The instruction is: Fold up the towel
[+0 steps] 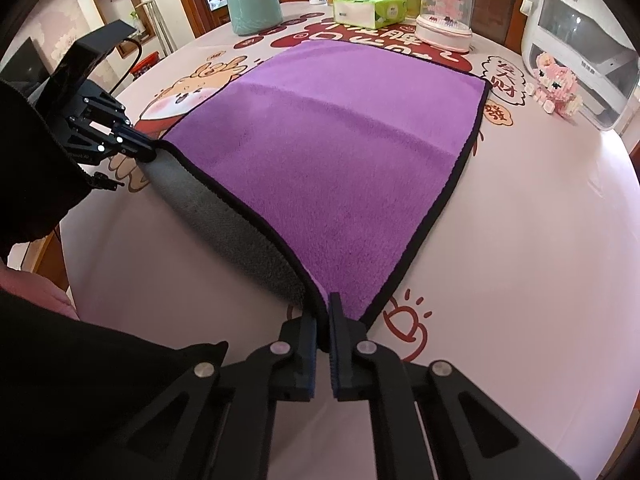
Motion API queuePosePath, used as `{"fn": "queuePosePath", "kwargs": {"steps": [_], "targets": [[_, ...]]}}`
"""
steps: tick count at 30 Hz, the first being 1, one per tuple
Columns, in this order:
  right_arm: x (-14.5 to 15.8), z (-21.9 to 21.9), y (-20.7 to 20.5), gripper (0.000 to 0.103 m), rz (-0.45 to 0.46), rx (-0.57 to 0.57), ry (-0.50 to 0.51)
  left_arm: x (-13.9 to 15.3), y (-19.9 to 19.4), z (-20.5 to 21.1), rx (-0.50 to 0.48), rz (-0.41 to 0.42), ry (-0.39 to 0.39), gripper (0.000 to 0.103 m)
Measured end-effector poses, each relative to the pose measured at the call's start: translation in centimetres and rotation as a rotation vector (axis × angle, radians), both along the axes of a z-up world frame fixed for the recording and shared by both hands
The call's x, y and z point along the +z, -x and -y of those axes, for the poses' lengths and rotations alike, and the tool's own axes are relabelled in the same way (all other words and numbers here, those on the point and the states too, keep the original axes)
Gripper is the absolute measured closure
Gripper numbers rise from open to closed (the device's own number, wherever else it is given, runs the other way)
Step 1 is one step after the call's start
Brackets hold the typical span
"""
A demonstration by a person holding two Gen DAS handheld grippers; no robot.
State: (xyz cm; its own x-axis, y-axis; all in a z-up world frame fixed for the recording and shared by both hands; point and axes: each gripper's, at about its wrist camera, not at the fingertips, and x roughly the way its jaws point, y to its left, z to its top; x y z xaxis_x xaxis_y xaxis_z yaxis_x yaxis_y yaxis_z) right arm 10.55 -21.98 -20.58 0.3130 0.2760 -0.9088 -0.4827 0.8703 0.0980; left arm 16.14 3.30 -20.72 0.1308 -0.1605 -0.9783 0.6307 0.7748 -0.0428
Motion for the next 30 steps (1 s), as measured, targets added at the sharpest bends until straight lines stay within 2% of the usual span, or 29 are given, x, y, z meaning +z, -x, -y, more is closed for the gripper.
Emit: {"fn": "queuePosePath", "kwargs": {"steps": [6, 13, 24, 30], "targets": [[0.7, 0.1, -0.4, 0.099, 0.002, -0.034, -0.014, 0.4, -0.8, -0.4, 0.031, 0.013, 0.002, 0.098], [2.9, 0.2, -1.8, 0.099, 0.052, -0.069, -0.020, 2.3, -2.2, -0.2, 0.080, 0.092, -0.030, 0.098], [6.9, 0.1, -5.9, 0.099, 0.157, -0.130, 0.013, 6.6, -6.1, 0.0, 0.149, 0.206, -0.024, 0.098], [7.6, 0.0, -8.3, 0.099, 0.190, -0.163, 0.040, 7.5, -8.4, 0.4, 0.172, 0.248, -0.030, 0.098]]}}
